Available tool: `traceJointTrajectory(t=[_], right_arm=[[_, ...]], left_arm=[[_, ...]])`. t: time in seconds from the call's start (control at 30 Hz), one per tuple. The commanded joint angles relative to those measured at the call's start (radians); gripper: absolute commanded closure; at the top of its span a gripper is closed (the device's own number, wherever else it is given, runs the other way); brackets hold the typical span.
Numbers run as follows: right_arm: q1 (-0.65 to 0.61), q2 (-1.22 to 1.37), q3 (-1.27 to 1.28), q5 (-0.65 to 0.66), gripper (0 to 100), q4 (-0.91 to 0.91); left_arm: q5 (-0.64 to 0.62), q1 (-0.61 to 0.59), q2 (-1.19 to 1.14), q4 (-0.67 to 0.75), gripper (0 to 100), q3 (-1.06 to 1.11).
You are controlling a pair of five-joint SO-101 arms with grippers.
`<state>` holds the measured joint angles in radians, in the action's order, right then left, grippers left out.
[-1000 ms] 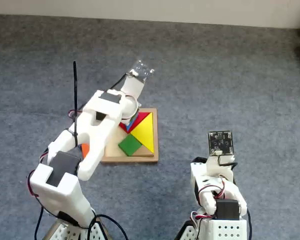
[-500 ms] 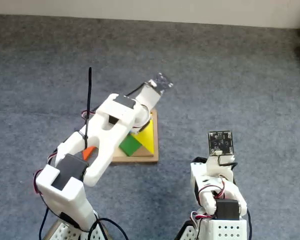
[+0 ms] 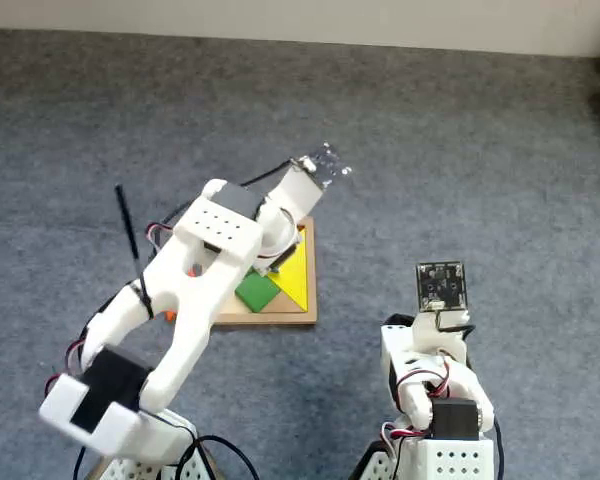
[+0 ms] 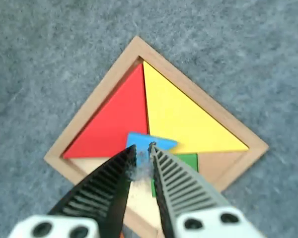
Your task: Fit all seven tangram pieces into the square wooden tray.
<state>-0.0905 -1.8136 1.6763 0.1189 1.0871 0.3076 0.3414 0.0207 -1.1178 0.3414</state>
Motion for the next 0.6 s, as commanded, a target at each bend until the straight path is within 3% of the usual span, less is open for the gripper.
traceJointTrajectory(t=[0.0,0.57], right_arm=[[0.012,-0.008,0.148,0.002,98.9,-0.001],[0.012,-0.008,0.148,0.002,98.9,-0.001]], left_arm=[[0.012,-0.01,0.067,-0.031,93,0.054],[0.014,-0.162,0.061,0.229,93,0.243]])
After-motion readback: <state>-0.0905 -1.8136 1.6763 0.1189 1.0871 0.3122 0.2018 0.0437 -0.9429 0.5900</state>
